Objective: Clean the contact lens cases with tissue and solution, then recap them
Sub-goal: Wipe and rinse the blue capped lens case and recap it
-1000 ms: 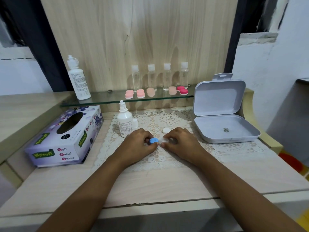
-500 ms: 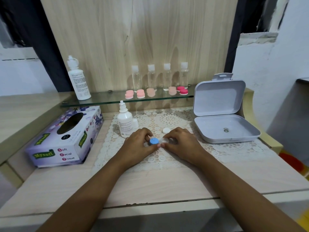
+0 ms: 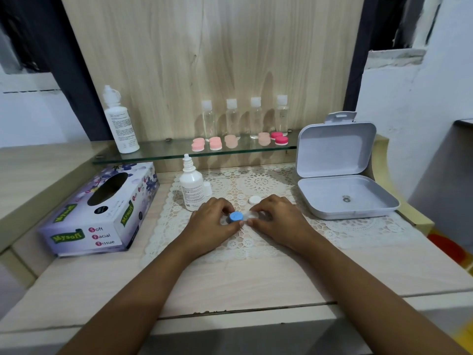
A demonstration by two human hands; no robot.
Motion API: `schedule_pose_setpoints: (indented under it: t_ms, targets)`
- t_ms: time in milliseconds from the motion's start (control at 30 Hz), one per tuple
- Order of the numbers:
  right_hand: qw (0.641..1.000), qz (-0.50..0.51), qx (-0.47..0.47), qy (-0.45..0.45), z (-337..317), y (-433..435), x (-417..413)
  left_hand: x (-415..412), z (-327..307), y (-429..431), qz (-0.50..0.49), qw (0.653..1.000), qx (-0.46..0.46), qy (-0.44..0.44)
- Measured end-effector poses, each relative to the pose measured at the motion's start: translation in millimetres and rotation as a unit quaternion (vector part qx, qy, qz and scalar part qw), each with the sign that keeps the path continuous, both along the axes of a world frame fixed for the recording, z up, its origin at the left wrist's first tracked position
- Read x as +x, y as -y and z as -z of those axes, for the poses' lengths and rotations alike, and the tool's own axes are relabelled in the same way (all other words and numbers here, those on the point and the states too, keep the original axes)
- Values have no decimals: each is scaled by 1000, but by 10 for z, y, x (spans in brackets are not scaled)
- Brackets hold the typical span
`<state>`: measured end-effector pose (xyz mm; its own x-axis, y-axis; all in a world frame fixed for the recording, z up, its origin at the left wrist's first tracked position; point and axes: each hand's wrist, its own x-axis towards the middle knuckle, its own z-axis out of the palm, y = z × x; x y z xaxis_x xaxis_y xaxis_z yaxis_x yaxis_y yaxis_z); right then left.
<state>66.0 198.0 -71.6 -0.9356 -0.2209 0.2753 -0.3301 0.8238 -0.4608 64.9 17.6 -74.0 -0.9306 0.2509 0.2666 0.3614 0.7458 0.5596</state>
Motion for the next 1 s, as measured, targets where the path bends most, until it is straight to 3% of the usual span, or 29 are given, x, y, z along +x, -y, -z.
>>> schedule_pose_setpoints:
  t_ms: [1000]
  targets:
    - [1000, -8, 8, -3, 7, -4, 10, -23, 20, 16, 15, 999, -36, -16]
